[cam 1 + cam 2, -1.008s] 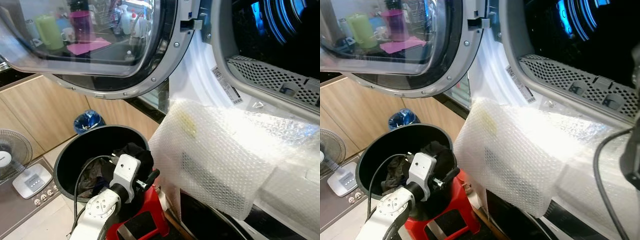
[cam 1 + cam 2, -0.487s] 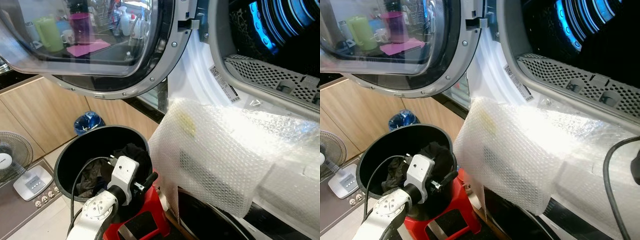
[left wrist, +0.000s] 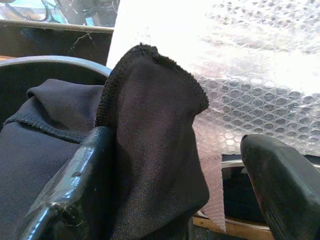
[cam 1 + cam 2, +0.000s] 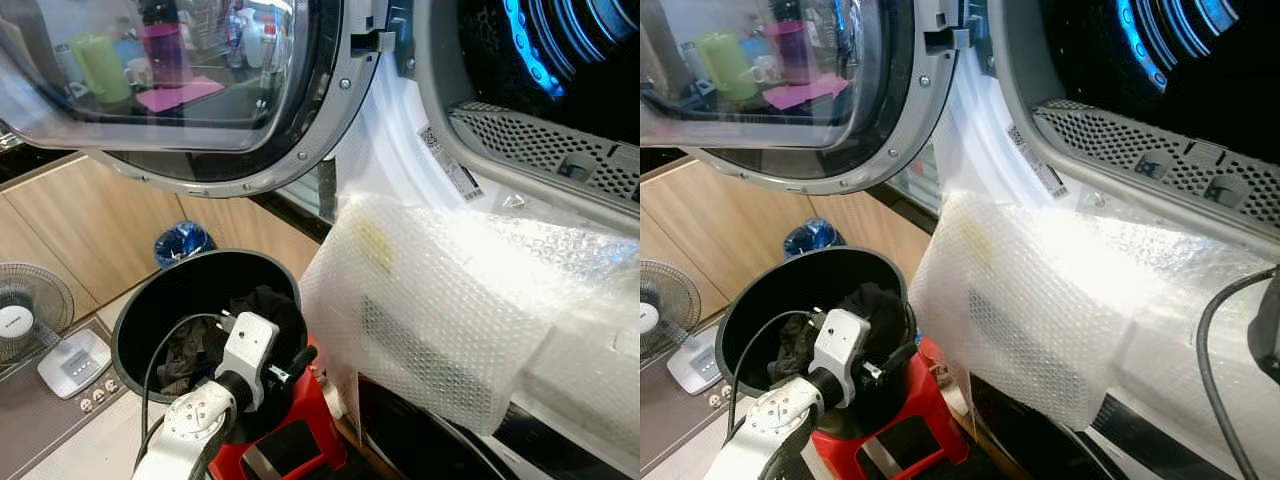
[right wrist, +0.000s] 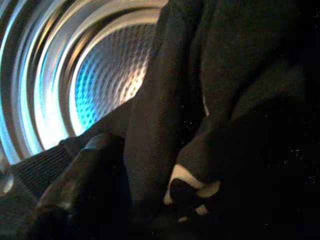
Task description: Clothes washing
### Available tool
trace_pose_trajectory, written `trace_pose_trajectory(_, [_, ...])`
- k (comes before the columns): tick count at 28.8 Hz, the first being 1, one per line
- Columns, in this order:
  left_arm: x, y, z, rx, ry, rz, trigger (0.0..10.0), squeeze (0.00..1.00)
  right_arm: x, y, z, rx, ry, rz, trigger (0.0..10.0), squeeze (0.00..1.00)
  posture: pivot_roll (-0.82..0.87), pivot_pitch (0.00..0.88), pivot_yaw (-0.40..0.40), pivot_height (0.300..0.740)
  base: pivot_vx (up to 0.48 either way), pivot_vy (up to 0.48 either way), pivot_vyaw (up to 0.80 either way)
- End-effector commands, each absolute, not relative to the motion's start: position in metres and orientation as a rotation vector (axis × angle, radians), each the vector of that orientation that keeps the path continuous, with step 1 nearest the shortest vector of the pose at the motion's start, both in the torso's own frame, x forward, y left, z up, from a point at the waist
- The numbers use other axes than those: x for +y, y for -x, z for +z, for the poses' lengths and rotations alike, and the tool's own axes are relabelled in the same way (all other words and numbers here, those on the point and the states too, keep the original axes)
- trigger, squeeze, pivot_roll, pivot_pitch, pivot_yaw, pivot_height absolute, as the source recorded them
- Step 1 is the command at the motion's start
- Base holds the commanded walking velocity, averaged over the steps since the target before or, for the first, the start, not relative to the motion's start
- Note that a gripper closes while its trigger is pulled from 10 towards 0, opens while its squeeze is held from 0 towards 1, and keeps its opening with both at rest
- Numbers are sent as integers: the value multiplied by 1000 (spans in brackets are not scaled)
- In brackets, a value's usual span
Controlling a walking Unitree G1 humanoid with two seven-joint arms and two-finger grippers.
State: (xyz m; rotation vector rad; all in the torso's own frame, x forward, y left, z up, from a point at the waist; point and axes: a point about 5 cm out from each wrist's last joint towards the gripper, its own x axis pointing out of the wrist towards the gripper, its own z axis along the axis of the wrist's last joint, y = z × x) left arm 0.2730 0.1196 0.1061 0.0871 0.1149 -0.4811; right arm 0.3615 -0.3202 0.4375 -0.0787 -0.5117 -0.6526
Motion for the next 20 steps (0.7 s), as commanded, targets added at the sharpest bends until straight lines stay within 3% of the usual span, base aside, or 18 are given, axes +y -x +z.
trace_pose_trajectory(1, [121,-270,106,127,-93,-491,10000,0,-310,-381,404,-300,34,-524,10000,1000,-62,89,82,740,0,0,0])
trace_pose_trajectory(2, [121,-270,106,127,-93,-491,10000,0,-310,-381,404,-300,34,-524,10000,1000,-62,89,82,740,0,0,0])
trace_pose_trajectory(4, [120,-270,106,130,-93,-497,10000,0,-300,-386,402,-324,-161,-460,10000,1000,-64,88,85,740,0,0,0])
trace_pose_trajectory(10, [120,-270,107,131,-94,-499,10000,0,-297,-355,477,-680,-50,-498,10000,1000,-59,90,86,740,0,0,0])
trace_pose_trajectory(13, [120,-270,106,133,-91,-498,10000,0,-292,-347,495,-744,-26,-469,10000,1000,-73,93,81,740,0,0,0])
trace_pose_trajectory(15, [119,-270,106,134,-86,-497,10000,0,-289,-350,494,-713,-14,-435,10000,1000,-74,92,81,740,0,0,0])
trace_pose_trajectory(20, [116,-270,105,137,-76,-503,10000,0,-273,-383,444,-346,-93,-293,10000,1000,-85,90,81,740,0,0,0])
